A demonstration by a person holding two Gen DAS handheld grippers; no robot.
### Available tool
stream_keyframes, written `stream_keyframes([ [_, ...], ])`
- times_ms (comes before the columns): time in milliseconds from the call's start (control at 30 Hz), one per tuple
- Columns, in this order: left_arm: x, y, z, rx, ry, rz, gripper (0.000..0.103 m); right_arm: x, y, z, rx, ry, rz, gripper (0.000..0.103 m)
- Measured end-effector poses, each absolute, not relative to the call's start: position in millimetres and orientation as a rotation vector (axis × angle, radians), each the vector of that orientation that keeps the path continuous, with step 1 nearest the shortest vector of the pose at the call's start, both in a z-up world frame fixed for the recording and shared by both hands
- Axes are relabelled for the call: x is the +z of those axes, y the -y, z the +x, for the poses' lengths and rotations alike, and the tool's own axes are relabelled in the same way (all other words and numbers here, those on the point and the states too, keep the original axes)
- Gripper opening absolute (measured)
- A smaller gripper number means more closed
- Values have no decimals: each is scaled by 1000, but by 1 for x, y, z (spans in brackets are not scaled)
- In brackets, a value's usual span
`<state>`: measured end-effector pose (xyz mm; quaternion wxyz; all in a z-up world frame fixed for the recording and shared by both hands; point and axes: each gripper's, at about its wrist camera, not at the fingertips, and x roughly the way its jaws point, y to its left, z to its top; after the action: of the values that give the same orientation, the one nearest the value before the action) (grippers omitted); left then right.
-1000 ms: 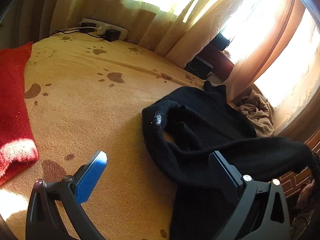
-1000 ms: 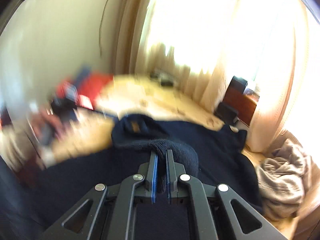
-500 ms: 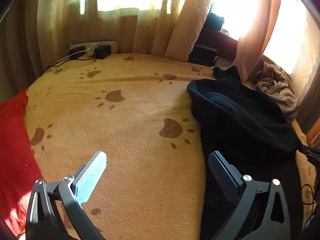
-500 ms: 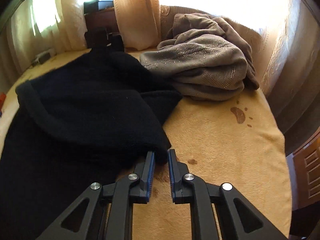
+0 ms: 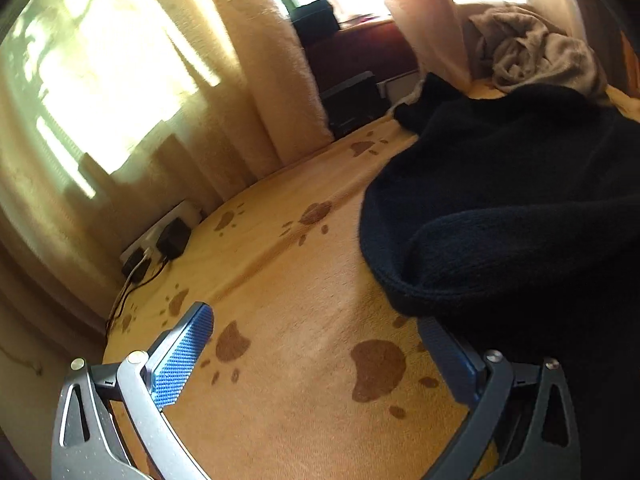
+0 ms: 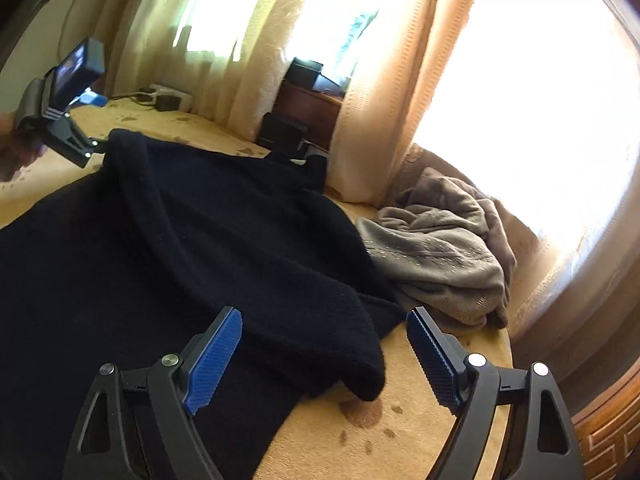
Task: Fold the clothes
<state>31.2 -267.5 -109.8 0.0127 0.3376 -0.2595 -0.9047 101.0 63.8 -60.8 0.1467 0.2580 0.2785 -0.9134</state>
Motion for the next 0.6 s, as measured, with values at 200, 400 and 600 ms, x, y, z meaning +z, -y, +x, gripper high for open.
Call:
stream_keyframes([
  [200,-90,255,2,-2852,872,1011,103,-68,-54,93,-2615,-768,750,86],
  [400,-91,267,-48,-2848,569,1163,103,-80,-69,60,-2666,-629,848,86],
  [600,-108,302,-70,-2820,145,1408,103,-88,-98,23,-2788,-478,969,86],
])
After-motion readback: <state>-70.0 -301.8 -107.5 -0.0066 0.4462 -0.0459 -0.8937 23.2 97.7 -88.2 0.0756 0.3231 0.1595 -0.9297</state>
